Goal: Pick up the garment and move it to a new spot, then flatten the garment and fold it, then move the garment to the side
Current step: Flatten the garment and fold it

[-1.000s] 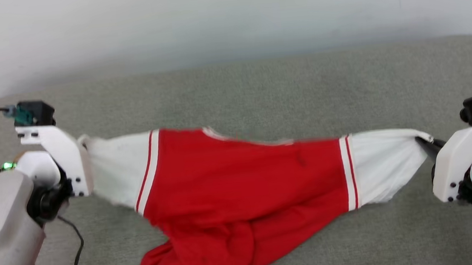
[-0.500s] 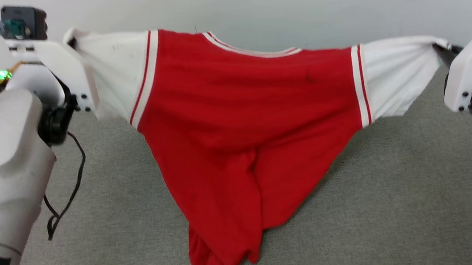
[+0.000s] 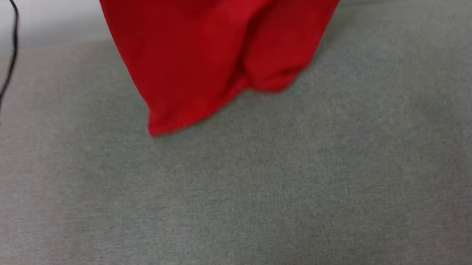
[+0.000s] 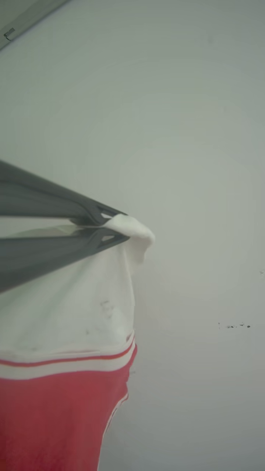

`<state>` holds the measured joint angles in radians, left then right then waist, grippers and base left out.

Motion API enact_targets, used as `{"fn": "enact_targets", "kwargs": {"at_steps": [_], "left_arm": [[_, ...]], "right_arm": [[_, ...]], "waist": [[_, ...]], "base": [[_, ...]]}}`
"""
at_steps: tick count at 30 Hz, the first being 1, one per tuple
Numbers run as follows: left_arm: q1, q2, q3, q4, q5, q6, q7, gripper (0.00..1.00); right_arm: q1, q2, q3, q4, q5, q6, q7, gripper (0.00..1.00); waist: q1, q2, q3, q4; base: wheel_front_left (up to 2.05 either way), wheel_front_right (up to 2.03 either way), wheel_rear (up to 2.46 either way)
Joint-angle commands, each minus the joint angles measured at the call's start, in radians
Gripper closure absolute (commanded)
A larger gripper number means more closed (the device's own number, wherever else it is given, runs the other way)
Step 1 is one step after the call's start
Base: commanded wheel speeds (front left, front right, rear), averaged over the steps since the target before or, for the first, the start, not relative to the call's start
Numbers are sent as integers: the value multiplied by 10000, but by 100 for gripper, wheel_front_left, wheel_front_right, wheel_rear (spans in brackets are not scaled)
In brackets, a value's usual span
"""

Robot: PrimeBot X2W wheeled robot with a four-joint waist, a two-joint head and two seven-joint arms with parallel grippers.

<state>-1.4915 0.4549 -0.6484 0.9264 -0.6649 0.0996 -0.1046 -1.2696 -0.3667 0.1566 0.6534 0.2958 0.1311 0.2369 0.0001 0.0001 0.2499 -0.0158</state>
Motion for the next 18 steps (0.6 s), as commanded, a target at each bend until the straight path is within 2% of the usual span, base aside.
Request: {"fn": "enact_targets", "kwargs": {"at_steps": [1,9,13,18], "left_arm": [[-226,-28,6,17,82,11,-120,100],[-2211,71,271,226,288,-47,-1033,100],[-2767,66,243,361,412,-105,-1199,100],[-2681,-64,272,691,292,-251,-1347,100]], "right_arm": [[-254,-41,13,49,-85,-6,-135,100],[-2691,-36,220,728,-603,-6,-1731,100],[-3335,58,461,1149,-514,-6,-2333,100],[-3551,246,895,1799,-206,-6,-2839,100]], "waist": [[-1,-1,572,-129],[-1,-1,1890,-313],[-1,-1,2363,-395],[-1,-1,2826,-451]], "base": [[0,0,0],[0,0,0],[0,0,0],[0,0,0]]}}
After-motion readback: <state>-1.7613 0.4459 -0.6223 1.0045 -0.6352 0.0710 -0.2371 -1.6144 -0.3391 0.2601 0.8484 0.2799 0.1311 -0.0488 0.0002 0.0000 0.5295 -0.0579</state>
